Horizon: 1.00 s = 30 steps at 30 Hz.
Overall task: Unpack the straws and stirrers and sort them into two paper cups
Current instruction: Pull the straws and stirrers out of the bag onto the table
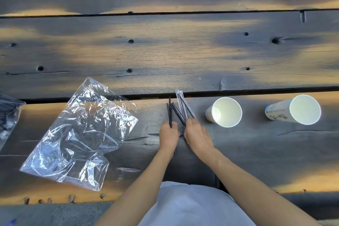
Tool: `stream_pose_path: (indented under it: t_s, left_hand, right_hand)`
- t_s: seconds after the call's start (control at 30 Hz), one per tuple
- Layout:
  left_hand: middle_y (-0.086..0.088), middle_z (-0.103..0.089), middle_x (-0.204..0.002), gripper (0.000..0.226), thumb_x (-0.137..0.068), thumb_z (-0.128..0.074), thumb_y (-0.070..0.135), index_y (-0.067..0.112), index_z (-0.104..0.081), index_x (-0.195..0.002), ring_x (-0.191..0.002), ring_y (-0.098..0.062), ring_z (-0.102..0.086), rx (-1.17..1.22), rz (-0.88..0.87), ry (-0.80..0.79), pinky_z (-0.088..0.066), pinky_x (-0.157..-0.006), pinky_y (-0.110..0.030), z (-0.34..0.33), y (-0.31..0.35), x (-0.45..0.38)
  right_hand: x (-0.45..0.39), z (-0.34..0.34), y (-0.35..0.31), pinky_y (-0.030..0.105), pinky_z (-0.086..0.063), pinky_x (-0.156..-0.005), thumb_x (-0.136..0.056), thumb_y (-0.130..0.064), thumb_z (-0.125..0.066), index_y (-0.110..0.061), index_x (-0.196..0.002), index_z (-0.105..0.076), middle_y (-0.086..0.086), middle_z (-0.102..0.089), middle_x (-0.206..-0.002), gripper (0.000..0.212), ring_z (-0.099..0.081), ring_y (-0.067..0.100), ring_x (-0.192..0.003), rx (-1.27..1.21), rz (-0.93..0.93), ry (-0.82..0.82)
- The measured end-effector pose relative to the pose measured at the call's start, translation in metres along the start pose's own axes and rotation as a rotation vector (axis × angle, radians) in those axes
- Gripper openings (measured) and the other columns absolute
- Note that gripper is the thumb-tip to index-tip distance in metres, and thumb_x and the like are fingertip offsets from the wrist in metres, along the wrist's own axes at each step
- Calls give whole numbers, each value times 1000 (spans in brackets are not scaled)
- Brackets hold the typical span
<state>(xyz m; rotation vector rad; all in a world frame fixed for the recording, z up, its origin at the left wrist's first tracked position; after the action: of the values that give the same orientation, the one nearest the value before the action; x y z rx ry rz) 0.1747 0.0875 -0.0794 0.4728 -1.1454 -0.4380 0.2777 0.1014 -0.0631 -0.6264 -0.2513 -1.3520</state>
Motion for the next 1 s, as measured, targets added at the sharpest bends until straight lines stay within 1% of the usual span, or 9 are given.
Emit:
stream_pose_path:
  t_s: [0.1, 0.2, 0.33, 0.47, 0.57, 0.63, 0.73, 0.87, 1.0]
  left_hand:
    - [-6, -58, -64, 20, -101, -38, 9, 12, -57, -95, -51, -15, -50, 155, 68, -66, -40, -47, -26, 4, 3, 5]
    - [-7, -59, -67, 21, -100, -37, 5, 7, -58, -104, -52, -15, -53, 234, 81, -96, -45, -52, -29, 5, 0, 4]
    - [-12, -70, -90, 22, -102, -42, 6, 4, -63, -106, -80, -19, -67, 373, 34, -177, -56, -80, -32, 13, 5, 8]
    - [-11, -71, -110, 25, -105, -44, 15, 7, -65, -114, -107, -22, -66, 470, -20, -389, -50, -98, -37, 21, 5, 11]
    - [-4, -68, -88, 20, -103, -45, 14, 7, -63, -97, -87, -16, -63, 337, -151, -297, -51, -78, -22, 27, 7, 12]
    - [0, -61, -80, 17, -102, -46, 14, 10, -59, -91, -75, -6, -57, 216, -256, -193, -46, -67, -15, 33, 12, 12]
    - [-7, -70, -96, 13, -101, -48, 12, 11, -61, -102, -85, -4, -64, 146, -431, -197, -52, -75, -21, 39, 18, 17]
    - [1, -72, -110, 26, -101, -46, 8, 17, -64, -118, -106, -11, -67, 69, -557, -285, -54, -92, -29, 41, 19, 29]
    - [3, -64, -95, 18, -99, -43, -8, -6, -58, -109, -88, 11, -63, 119, -578, -291, -49, -77, -12, 39, 15, 37]
  right_hand:
    - [-2, 1, -2, 38, -34, -65, -94, 0, -45, -7, -110, -50, 16, -58, -116, 19, -64, 40, -96, 83, -33, -20]
    - [-4, 3, -4, 38, -35, -66, -94, -4, -45, -5, -107, -53, 18, -61, -113, 16, -64, 40, -96, 46, -59, -30]
    - [3, 13, -11, 40, -45, -73, -94, -15, -45, -6, -108, -55, 16, -64, -112, 19, -63, 41, -99, -78, -69, 15]
    - [15, 14, -19, 35, -49, -75, -92, -14, -46, -13, -120, -57, 9, -68, -108, 29, -65, 28, -101, -282, 87, 46]
    - [15, 18, -21, 20, -46, -67, -89, -9, -52, -20, -113, -62, -6, -67, -81, 28, -60, 3, -73, -501, 135, 9]
    - [14, 21, -23, 33, -53, -66, -89, -15, -58, -19, -96, -64, -3, -66, -73, 10, -58, 6, -62, -660, 45, 28]
    - [16, 40, -30, 41, -56, -75, -86, -30, -62, -30, -105, -59, -3, -66, -91, 19, -63, 18, -72, -887, 14, 189]
    - [20, 71, -42, 21, -50, -80, -84, -26, -68, -24, -122, -58, -11, -59, -102, 39, -56, 3, -75, -917, 194, 247]
    - [28, 63, -46, 8, -38, -84, -80, -13, -74, -9, -111, -66, -7, -58, -100, 32, -52, -11, -90, -699, 352, 247]
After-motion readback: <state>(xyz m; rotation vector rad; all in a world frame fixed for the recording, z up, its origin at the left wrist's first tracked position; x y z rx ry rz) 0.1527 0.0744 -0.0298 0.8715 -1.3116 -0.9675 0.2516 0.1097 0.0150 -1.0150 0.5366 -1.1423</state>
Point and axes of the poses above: each hand's wrist, its own x-axis away from the middle knuckle, its own z-axis out of the back of the hand, y = z × x, the point moved 1 cm from there along -x, towards the middle knuckle
